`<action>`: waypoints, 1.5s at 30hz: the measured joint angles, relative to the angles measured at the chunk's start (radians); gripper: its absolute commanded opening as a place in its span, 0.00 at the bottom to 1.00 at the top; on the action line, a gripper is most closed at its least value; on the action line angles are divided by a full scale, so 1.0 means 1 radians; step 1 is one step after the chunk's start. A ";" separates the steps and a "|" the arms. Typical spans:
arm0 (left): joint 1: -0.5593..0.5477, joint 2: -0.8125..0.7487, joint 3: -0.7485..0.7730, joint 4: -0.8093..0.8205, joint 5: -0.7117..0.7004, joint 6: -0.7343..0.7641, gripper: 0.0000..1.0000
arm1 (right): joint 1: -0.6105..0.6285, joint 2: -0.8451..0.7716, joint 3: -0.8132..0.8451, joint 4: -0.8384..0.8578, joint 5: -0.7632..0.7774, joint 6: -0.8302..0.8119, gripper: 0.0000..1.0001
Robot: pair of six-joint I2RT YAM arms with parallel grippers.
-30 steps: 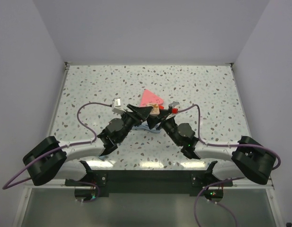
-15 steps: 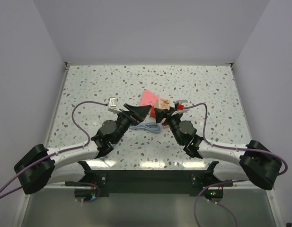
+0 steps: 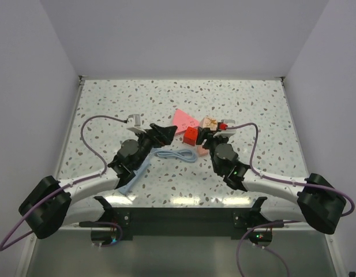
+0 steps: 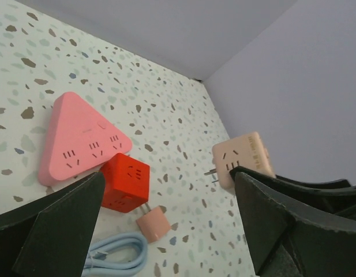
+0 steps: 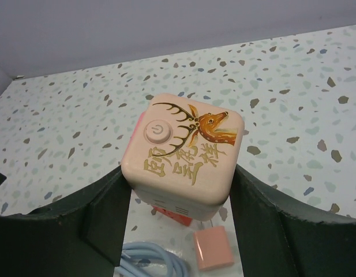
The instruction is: Insert the plug
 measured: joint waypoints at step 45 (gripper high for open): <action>0.392 1.027 0.676 0.005 0.786 0.232 0.76 | -0.014 -0.313 -0.025 -0.253 0.036 -0.011 0.00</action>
